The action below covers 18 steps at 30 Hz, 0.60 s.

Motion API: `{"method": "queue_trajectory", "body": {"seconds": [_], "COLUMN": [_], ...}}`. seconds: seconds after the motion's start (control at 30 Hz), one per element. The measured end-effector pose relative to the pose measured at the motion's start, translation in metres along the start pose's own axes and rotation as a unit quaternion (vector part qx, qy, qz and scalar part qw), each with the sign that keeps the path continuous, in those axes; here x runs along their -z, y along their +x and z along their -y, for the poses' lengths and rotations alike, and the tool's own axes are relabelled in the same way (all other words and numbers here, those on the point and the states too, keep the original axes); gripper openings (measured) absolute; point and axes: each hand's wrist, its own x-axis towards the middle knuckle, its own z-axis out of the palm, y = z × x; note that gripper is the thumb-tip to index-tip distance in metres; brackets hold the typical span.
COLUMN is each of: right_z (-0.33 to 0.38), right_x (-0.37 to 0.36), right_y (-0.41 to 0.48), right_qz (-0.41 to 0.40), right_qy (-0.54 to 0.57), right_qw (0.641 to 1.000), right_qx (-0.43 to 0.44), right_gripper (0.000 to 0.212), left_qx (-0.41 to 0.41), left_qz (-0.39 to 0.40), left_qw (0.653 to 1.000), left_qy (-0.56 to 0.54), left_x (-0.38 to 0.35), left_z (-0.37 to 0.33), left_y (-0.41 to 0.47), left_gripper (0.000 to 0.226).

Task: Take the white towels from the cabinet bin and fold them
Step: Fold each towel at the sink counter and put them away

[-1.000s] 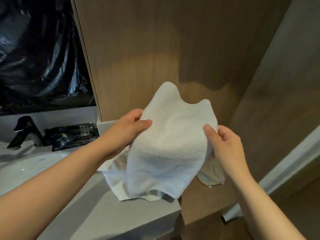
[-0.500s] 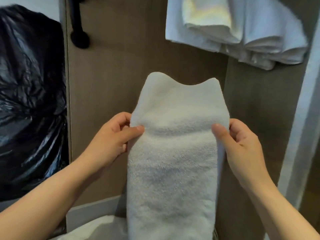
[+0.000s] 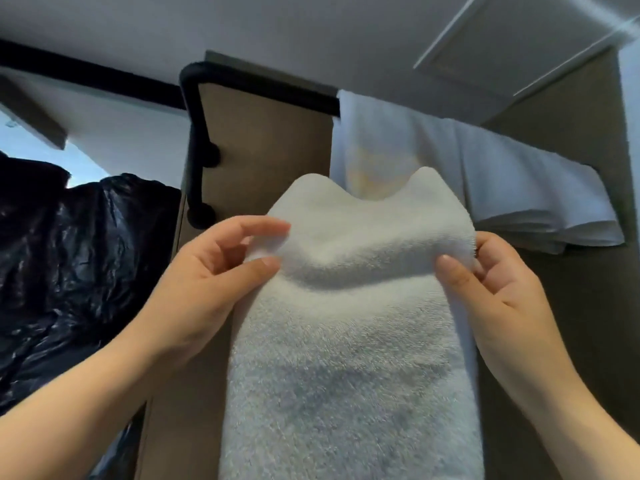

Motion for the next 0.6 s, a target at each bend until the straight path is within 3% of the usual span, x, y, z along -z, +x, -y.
{"method": "queue_trajectory", "body": {"seconds": [0.4,0.6], "right_z": [0.008,0.009], "right_x": [-0.063,-0.085], "right_y": [0.067,0.105], "right_qz": [0.049,0.042], "right_qy": [0.030,0.018], "right_qw": [0.990,0.989], "right_qx": [0.126,0.140], "right_gripper": [0.014,0.010], "left_qx": [-0.090,-0.125], "left_qz": [-0.091,-0.102], "left_qw": [0.979,0.961], "left_qy": [0.161,0.224], "left_x": [0.053,0.076], "left_z": [-0.044,-0.059], "left_y": [0.014,0.047], "left_gripper": [0.033,0.033]}}
